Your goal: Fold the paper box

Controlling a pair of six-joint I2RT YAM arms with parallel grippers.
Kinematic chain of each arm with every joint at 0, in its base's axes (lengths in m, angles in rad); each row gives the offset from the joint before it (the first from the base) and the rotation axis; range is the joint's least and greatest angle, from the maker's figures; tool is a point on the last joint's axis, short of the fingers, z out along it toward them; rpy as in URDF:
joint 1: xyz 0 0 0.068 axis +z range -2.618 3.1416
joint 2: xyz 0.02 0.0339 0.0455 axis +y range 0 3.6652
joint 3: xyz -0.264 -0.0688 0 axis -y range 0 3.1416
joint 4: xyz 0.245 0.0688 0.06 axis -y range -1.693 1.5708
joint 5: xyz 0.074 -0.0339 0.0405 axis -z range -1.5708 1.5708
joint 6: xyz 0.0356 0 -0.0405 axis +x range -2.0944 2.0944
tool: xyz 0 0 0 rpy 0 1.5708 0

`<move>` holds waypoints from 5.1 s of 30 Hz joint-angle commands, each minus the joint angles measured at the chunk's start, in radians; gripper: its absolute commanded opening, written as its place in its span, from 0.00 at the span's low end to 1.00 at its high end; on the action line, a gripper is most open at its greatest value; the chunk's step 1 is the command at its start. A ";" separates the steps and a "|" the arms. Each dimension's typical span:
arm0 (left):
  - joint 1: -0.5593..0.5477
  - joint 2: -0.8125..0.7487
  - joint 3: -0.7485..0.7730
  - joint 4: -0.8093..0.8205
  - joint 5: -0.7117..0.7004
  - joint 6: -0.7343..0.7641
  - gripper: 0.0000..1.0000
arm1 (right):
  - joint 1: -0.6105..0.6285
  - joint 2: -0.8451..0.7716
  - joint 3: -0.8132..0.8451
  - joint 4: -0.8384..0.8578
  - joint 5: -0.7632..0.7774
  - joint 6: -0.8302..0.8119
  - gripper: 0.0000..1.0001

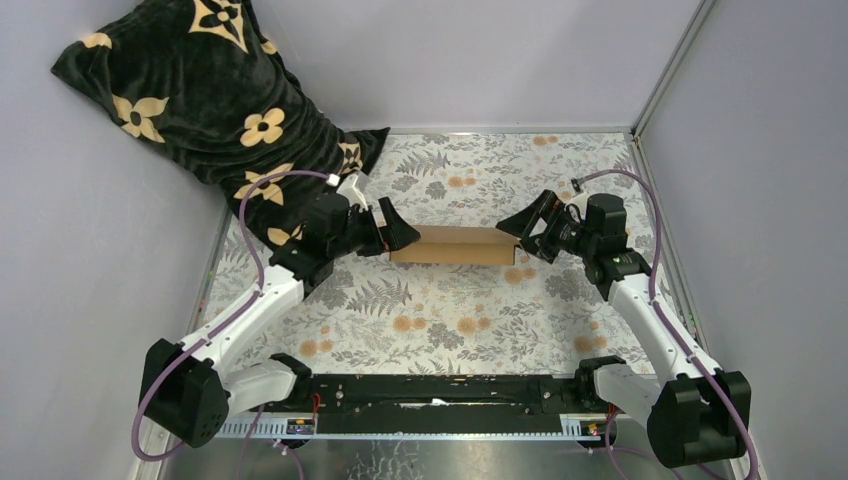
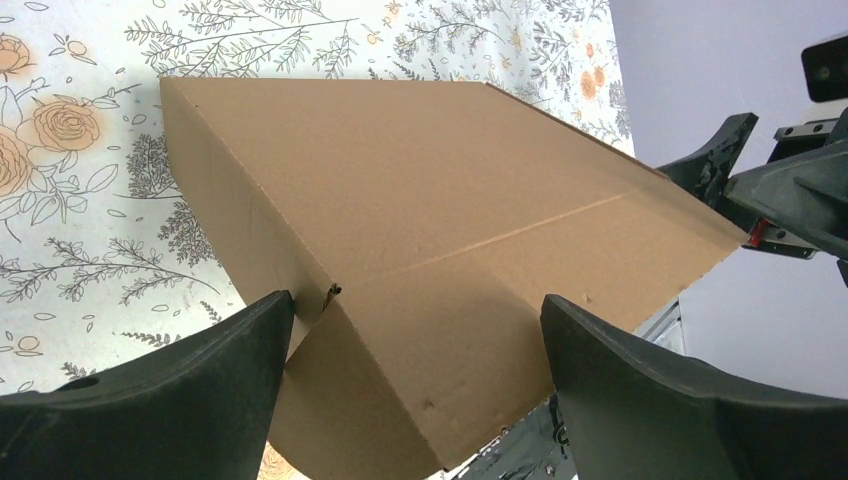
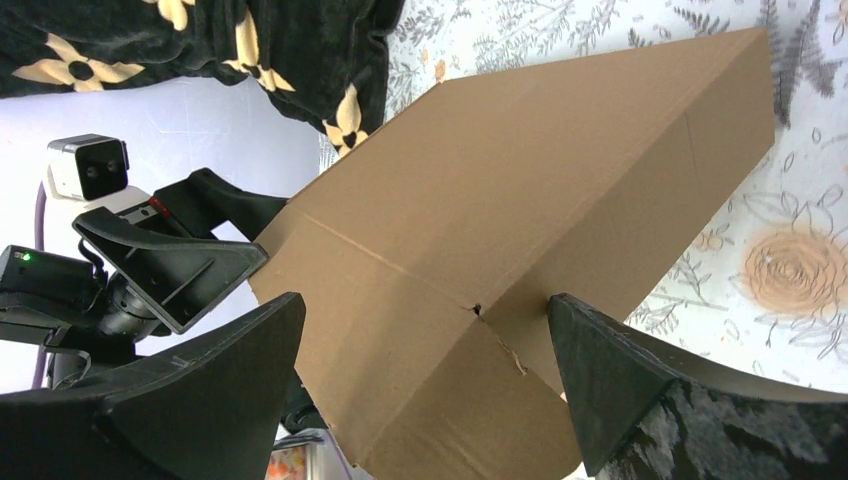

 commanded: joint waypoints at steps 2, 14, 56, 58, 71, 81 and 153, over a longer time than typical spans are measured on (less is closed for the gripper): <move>-0.010 0.012 0.105 -0.067 0.067 -0.063 0.99 | 0.014 -0.017 0.103 -0.067 -0.136 0.077 1.00; -0.009 0.079 0.327 -0.301 0.108 -0.102 0.99 | 0.013 -0.008 0.153 -0.131 -0.181 0.150 1.00; 0.081 0.235 0.509 -0.452 0.282 -0.161 0.98 | 0.011 0.170 0.170 0.094 -0.329 0.410 1.00; 0.093 0.234 0.519 -0.450 0.293 -0.169 0.98 | 0.009 0.171 0.171 0.100 -0.333 0.416 1.00; 0.133 0.247 0.503 -0.436 0.331 -0.240 0.98 | -0.027 0.168 0.132 0.165 -0.368 0.488 1.00; 0.140 0.255 0.492 -0.419 0.334 -0.259 0.98 | -0.053 0.149 0.060 0.217 -0.380 0.536 1.00; 0.380 0.339 0.459 -0.351 0.353 -0.046 0.98 | -0.270 0.502 0.135 0.129 -0.327 0.217 1.00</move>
